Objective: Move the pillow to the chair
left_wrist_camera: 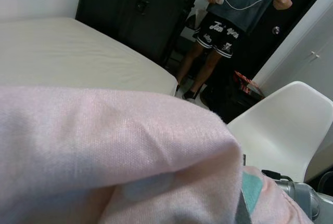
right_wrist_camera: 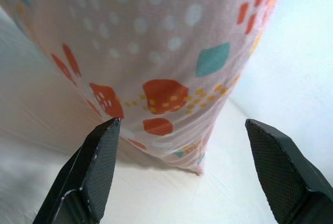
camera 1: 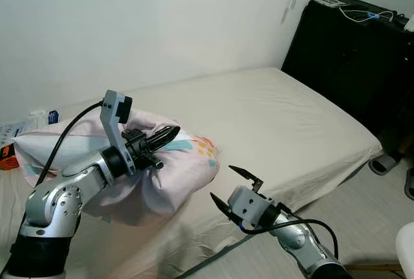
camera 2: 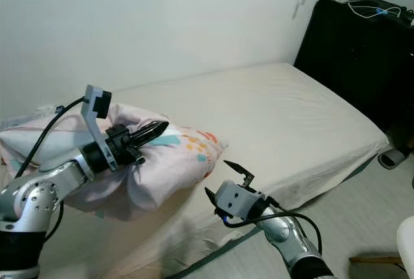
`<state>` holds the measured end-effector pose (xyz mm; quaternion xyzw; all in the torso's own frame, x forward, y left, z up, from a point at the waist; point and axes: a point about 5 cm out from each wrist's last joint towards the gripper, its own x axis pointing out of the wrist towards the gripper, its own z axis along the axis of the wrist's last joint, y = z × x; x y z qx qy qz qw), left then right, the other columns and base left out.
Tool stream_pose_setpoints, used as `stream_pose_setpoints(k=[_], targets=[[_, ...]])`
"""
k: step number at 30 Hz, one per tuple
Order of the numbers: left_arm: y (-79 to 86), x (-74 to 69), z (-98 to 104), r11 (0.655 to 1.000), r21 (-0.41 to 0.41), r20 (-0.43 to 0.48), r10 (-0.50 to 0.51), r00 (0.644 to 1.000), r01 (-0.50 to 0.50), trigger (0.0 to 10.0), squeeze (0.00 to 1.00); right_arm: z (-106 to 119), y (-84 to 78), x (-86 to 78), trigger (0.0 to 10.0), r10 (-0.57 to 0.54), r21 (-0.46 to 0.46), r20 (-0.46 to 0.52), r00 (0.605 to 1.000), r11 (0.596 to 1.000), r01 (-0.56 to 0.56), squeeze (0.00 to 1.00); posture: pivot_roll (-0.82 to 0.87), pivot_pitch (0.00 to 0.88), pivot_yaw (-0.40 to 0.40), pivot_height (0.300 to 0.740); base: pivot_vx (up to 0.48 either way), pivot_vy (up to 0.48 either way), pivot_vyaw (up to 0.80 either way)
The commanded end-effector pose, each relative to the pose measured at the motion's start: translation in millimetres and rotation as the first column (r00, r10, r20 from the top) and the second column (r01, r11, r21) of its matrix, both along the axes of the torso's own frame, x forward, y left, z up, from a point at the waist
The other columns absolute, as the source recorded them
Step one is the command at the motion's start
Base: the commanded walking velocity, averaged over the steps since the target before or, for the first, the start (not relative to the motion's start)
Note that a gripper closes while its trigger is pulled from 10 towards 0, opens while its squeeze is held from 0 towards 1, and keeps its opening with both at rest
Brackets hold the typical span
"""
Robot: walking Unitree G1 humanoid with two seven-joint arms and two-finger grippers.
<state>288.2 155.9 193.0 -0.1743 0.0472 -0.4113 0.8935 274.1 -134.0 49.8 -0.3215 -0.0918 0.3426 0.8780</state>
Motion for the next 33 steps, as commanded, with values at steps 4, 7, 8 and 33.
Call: stream_pose_setpoints(k=[4,7,8,33], targets=[[-7.1,0.0,10,0.998,-0.033,0.042,-0.055,0.998,0.056,10.0,0.0,8,-6.7,7.9,10.0,-0.049,-0.049,0.106,0.993,0.997,0.054,0.0,0.06,0.0,-0.104,0.74,0.0,0.0,0.0],[-7.9,-0.2,10,0.997,-0.04,0.042,-0.058,0.997,0.06,10.0,0.0,15,-8.2,14.6,10.0,-0.075,-0.058,0.162,0.984,0.995,0.085,0.0,0.07,0.0,-0.104,0.74,0.0,0.0,0.0],[-8.1,-0.3,10,0.997,-0.042,0.043,-0.059,0.997,0.061,10.0,0.0,19,-8.4,18.2,10.0,-0.081,-0.053,0.183,0.98,0.994,0.092,0.0,0.07,0.0,-0.105,0.74,0.0,0.0,0.0],[-12.4,-4.1,11,0.994,-0.017,0.04,-0.103,0.994,0.103,10.0,0.0,20,14.6,28.8,10.0,-0.009,0.246,-0.078,0.997,0.969,0.028,0.0,0.09,0.0,-0.113,0.74,0.0,0.0,0.0]])
